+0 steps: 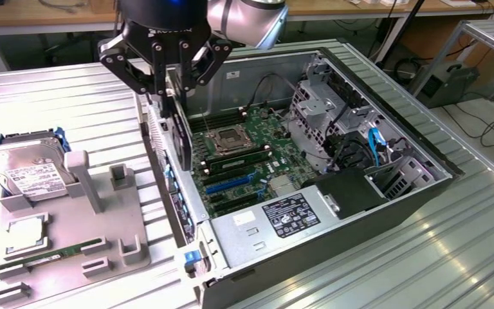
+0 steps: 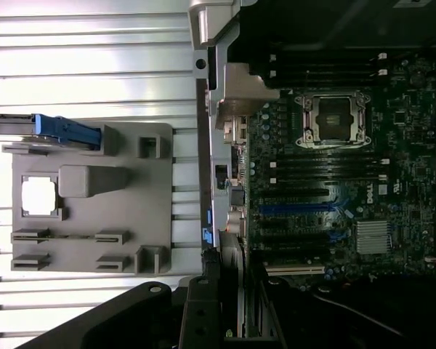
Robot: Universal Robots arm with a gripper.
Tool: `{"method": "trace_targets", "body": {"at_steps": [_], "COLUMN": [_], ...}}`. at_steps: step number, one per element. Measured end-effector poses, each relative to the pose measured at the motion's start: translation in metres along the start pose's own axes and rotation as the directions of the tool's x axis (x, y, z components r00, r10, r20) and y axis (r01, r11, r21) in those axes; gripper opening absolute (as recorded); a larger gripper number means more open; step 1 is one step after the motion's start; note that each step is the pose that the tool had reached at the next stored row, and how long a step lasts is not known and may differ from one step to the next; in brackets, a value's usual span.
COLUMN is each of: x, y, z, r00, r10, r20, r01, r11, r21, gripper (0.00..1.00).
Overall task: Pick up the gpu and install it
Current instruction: 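Pick up the gpu and move the gpu toward the slot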
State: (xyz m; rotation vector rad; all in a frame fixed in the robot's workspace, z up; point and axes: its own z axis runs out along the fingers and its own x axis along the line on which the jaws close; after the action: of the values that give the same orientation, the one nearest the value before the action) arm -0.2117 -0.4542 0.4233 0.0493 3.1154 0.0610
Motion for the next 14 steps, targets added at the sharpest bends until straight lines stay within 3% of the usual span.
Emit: {"method": "trace_targets", "body": {"at_steps": [14], "x": [-0.0099], "y": [0.0003], "z": [0.0007], "r00": [1.0000], "r10": [0.000], "r20": [0.0000], "r01": [0.000], "r11": [1.0000], "r21": [0.0000], "gripper": [0.26]}}
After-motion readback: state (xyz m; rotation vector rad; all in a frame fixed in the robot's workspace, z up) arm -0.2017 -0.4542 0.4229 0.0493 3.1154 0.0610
